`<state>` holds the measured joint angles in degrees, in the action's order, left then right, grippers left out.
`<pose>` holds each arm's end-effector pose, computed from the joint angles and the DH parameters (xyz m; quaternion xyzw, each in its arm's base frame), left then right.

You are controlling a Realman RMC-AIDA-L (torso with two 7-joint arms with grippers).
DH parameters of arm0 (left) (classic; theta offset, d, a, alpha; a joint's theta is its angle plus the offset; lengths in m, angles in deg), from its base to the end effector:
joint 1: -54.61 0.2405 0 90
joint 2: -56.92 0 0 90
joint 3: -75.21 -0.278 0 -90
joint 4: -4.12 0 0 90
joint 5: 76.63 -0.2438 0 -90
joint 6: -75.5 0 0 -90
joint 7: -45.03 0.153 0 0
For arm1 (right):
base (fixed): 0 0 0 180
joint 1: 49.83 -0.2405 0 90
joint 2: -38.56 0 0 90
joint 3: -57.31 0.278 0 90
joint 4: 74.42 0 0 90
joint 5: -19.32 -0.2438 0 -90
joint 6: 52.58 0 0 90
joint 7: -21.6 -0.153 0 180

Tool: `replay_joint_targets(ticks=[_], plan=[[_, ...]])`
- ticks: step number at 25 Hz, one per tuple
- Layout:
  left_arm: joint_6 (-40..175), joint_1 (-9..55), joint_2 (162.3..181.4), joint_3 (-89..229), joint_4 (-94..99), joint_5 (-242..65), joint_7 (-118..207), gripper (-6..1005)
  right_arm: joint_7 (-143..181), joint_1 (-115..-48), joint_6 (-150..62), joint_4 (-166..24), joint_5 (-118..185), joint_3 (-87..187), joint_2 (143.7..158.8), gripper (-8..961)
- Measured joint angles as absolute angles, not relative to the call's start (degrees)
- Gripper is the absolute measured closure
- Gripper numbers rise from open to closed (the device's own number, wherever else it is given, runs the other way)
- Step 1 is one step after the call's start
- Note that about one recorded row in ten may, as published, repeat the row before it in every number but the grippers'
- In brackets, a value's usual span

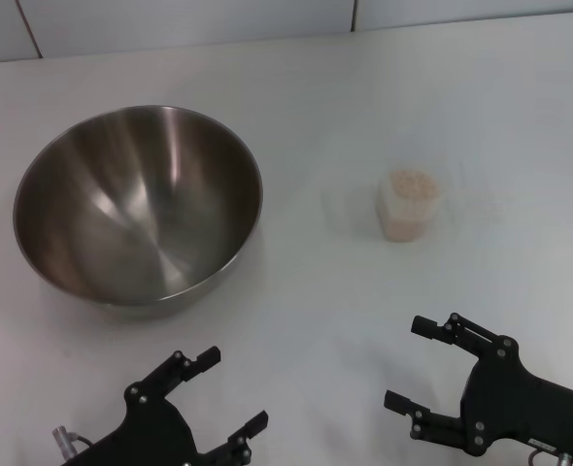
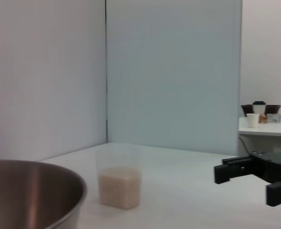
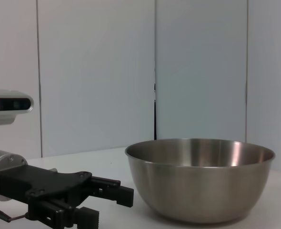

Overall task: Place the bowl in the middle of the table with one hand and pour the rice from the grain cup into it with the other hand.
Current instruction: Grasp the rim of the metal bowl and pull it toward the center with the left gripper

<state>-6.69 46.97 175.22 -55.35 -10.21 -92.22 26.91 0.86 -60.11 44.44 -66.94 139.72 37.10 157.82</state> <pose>-0.3396 0.1775 -0.1414 -0.9092 -0.1093 -0.3313 0.2273 0.3768 0.1768 -0.0872 -0.9024 0.1065 0.3264 0.2602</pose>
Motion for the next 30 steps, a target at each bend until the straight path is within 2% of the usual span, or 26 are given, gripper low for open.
replay_joint_targets(ticks=[15, 16, 18, 22, 23, 24, 25, 26, 28, 30], plan=[[-6.3, 45.7, 175.02, -53.6, -9.9, -92.4, 25.5, 186, 0.5, -62.2, 43.6, -66.7, 139.7, 37.1, 157.61, 124], [-17.8, 47.8, 174.89, -52.7, -9.0, -92.3, 29.6, 186, 0.7, -62.1, 43.6, -66.8, 139.7, 37.2, 157.68, 124], [-23.5, 49.0, 174.85, -49.9, -8.7, -91.8, 30.0, 187, 0.8, -62.0, 43.7, -66.8, 139.7, 37.2, 157.69, 124], [-23.5, 49.0, 174.85, -49.9, -8.7, -91.8, 30.0, 187, 0.8, -62.1, 43.7, -66.9, 139.7, 37.4, 157.71, 124], [-30.4, 49.4, 171.74, -36.6, -11.6, -91.8, 17.0, 188, 0.9, -62.2, 43.7, -66.9, 139.7, 37.4, 157.72, 124], [-25.6, 48.1, 168.87, -31.2, -15.0, -92.8, 6.7, 188, 0.9, -62.3, 43.8, -66.9, 139.7, 37.4, 157.73, 124], [-25.6, 48.1, 168.87, -31.2, -15.0, -92.8, 6.7, 188, 0.9, -62.3, 43.8, -66.9, 139.7, 37.4, 157.73, 124], [-14.0, 48.3, 165.26, -26.1, -23.5, -98.1, -3.6, 188, 0.9, -62.4, 43.8, -66.9, 139.7, 37.4, 157.74, 124], [-4.9, 49.6, 163.65, -23.0, -31.5, -104.2, -10.0, 201, 0.9, -62.4, 43.8, -66.9, 139.7, 37.4, 157.74, 124], [1.7, 51.1, 163.15, -20.7, -38.4, -109.6, -14.5, 214, 0.9, -62.4, 43.9, -66.9, 139.7, 37.4, 157.74, 124]])
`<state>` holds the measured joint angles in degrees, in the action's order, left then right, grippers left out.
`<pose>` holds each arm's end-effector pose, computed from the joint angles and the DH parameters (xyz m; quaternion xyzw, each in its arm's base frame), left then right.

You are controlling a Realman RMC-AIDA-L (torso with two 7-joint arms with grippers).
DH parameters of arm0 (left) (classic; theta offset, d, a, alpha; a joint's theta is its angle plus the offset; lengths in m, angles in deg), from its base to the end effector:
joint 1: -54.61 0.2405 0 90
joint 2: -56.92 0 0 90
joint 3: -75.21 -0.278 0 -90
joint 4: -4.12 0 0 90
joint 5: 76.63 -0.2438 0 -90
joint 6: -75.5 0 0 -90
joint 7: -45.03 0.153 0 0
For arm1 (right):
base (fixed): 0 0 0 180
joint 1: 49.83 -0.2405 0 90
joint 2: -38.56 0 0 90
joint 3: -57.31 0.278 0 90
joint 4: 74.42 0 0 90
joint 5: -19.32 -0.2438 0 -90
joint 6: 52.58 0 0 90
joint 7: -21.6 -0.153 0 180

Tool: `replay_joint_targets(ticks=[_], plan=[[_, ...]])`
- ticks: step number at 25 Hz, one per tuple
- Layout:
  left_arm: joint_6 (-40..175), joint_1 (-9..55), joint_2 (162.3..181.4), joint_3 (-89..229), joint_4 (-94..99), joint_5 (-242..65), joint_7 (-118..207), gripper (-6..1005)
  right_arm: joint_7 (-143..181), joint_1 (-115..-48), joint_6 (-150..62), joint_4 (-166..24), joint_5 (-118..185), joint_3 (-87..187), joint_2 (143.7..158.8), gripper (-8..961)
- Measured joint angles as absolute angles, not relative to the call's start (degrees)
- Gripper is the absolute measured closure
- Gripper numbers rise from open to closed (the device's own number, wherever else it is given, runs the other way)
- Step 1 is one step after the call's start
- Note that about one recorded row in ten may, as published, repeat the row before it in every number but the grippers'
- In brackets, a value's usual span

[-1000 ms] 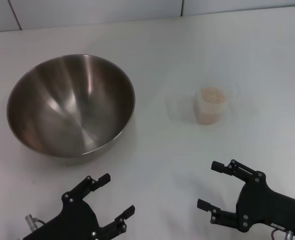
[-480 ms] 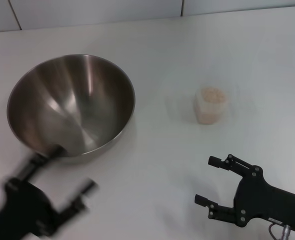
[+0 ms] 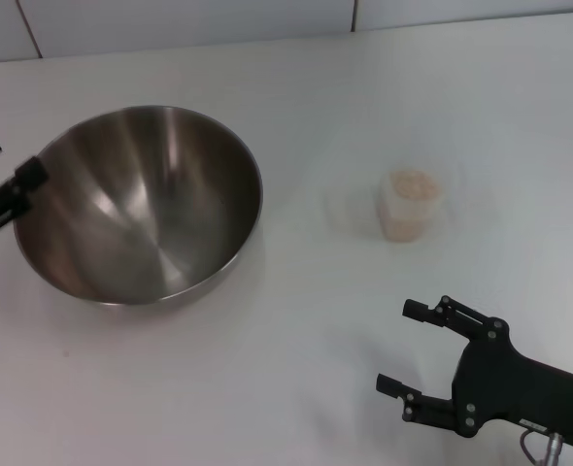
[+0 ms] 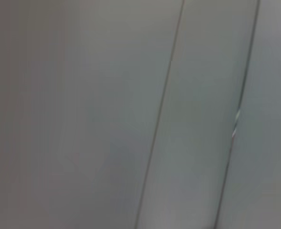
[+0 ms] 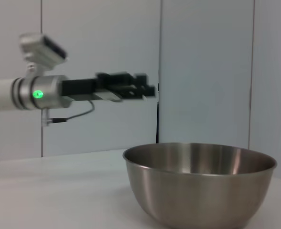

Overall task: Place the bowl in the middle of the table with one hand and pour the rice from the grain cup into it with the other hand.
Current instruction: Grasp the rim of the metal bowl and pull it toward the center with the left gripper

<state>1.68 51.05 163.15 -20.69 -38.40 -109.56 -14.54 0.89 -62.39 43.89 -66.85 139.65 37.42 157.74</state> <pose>-0.3415 0.2965 0.0227 -0.8288 -0.2316 -0.4091 0.3035 0.3716 0.1931 -0.0864 -0.9047 0.0899 0.3266 0.2585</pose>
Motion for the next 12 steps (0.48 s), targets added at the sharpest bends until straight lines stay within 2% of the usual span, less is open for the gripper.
replay_joint_targets(ticks=[1, 3, 5, 8, 9, 10, 12], plan=[[16.0, 54.7, 163.49, -15.4, -54.9, -125.3, -27.2, 220, 0.9, -62.4, 43.9, -66.9, 139.6, 37.4, 157.74, 124], [21.2, 55.7, 164.36, -12.6, -62.2, -134.7, -35.2, 219, 0.9, -62.4, 44.0, -66.9, 139.5, 37.5, 157.74, 124], [26.3, 55.4, 166.29, -6.8, -70.9, -149.6, -49.1, 217, 0.9, -62.4, 44.0, -66.9, 139.5, 37.6, 157.75, 124], [23.7, 51.9, 169.07, 0.4, -73.6, -163.8, -60.1, 215, 0.9, -62.5, 44.0, -66.9, 139.5, 37.6, 157.8, 124], [18.9, 48.7, 170.86, 4.5, -73.2, -173.7, -66.6, 214, 0.9, -62.5, 44.0, -66.9, 139.5, 37.6, 157.81, 124], [18.9, 48.7, 170.86, 4.5, -73.2, -173.7, -66.6, 213, 0.9, -62.5, 44.0, -66.9, 139.5, 37.6, 157.81, 124], [15.3, 45.7, 172.85, 7.8, -72.6, -182.8, -70.7, 212, 0.9, -62.6, 44.0, -66.9, 139.5, 37.6, 157.82, 124]])
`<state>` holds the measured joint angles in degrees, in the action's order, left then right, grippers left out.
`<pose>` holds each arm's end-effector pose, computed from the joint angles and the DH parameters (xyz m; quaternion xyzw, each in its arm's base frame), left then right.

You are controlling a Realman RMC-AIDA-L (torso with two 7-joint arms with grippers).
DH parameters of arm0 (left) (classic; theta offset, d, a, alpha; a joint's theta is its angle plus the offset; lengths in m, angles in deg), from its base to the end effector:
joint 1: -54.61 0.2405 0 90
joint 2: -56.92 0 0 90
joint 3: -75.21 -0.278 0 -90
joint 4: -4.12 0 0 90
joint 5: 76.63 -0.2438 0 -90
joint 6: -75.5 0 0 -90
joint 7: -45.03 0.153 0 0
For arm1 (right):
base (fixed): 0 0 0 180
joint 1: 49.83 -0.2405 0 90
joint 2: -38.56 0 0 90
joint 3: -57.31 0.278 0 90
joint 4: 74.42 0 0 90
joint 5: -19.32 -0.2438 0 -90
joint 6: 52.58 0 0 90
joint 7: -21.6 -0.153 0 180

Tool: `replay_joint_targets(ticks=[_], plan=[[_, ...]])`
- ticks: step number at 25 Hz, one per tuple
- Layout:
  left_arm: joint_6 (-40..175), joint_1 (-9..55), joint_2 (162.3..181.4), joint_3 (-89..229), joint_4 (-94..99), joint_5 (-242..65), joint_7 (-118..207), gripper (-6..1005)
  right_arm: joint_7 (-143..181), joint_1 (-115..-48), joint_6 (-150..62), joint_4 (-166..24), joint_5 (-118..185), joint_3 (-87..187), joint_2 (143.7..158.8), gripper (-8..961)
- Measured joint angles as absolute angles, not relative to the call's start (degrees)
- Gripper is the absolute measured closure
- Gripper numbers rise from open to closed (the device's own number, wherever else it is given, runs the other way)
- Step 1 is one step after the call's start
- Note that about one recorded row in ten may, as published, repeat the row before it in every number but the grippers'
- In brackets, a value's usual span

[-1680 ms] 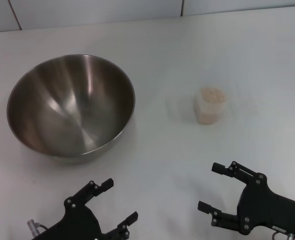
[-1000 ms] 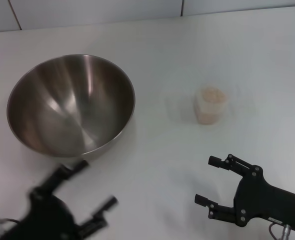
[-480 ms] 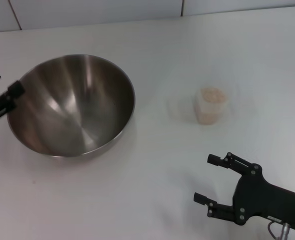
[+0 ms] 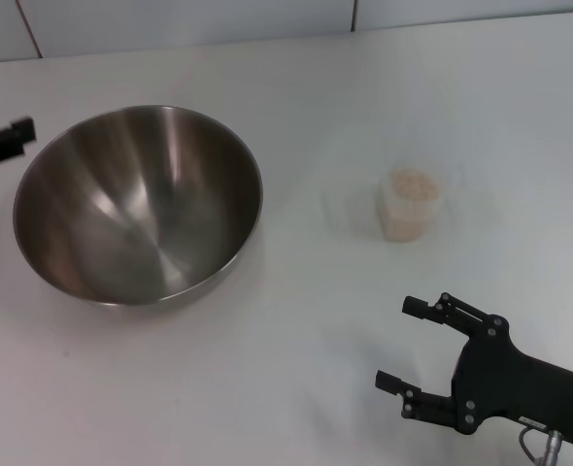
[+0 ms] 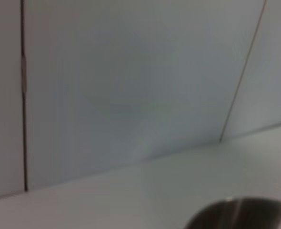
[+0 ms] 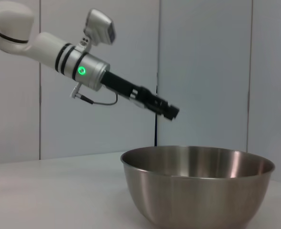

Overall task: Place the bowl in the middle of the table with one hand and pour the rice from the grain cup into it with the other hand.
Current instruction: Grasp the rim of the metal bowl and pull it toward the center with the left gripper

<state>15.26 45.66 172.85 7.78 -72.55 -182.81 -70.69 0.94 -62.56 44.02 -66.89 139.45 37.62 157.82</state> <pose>-0.2927 0.3785 0.0695 -0.8616 -0.3264 -0.1687 0.3502 0.3703 0.1947 -0.0863 -0.9032 0.0888 0.3293 0.2607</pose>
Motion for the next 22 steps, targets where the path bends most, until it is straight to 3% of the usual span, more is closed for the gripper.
replay_joint_targets(ticks=[2, 22], plan=[[12.1, 43.6, 175.15, 10.2, -72.6, -190.2, -72.5, 210, 0.9, -62.6, 44.0, -66.9, 139.5, 37.6, 157.83, 124], [8.6, 36.5, 175.27, 9.3, -65.7, -201.8, -79.6, 214, 1.0, -62.7, 43.9, -67.0, 139.4, 37.7, 157.83, 124]])
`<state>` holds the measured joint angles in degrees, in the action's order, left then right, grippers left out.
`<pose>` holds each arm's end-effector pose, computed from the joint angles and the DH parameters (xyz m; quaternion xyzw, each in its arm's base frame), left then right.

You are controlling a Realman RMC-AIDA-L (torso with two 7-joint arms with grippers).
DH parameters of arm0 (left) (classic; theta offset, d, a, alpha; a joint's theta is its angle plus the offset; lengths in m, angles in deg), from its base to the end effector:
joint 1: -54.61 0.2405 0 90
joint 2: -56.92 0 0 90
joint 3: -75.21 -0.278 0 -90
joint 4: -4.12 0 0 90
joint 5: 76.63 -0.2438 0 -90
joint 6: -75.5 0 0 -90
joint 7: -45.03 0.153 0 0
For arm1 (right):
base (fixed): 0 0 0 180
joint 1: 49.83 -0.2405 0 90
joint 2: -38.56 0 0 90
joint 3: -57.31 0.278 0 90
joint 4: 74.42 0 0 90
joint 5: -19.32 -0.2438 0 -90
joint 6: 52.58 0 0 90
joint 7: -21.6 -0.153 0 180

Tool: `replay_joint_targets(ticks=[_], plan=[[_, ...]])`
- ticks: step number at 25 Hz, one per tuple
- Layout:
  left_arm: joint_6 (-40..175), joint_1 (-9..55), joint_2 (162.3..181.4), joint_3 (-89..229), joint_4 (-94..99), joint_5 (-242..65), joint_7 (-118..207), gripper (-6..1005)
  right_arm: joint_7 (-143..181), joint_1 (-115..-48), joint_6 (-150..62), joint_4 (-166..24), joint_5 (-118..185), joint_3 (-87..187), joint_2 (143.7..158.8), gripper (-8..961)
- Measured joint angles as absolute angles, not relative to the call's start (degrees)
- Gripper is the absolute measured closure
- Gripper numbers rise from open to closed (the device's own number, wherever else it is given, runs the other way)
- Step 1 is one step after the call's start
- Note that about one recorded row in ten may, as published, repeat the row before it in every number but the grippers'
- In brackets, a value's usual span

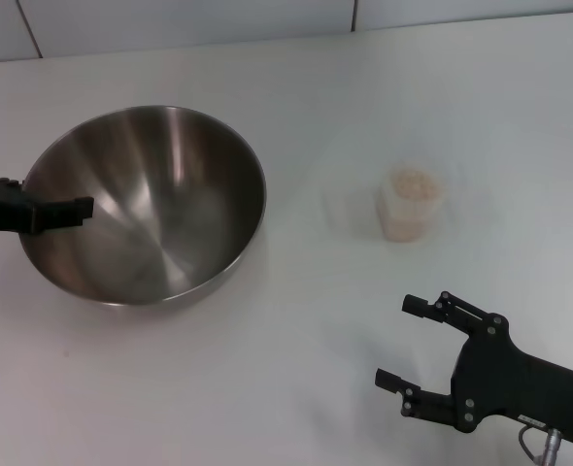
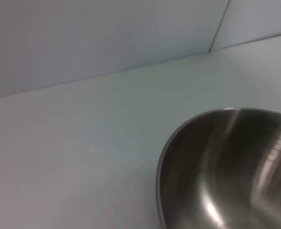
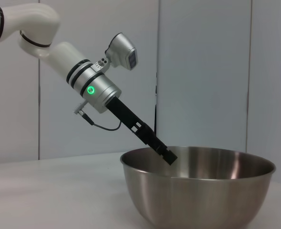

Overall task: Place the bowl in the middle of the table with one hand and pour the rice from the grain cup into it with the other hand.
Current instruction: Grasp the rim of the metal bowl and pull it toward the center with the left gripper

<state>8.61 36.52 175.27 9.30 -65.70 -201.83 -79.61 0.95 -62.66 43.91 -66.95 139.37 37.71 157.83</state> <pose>-0.2965 0.3932 0.0226 -0.8820 -0.3753 -0.0584 0.2787 0.3701 0.1956 -0.0864 -0.9028 0.0889 0.3293 0.2619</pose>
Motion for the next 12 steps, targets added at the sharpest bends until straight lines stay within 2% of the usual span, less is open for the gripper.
replay_joint_targets(ticks=[12], plan=[[7.3, 35.0, 175.11, 8.7, -65.6, -204.9, -82.2, 269, 0.9, -62.7, 43.9, -66.9, 139.4, 37.7, 157.83, 124]])
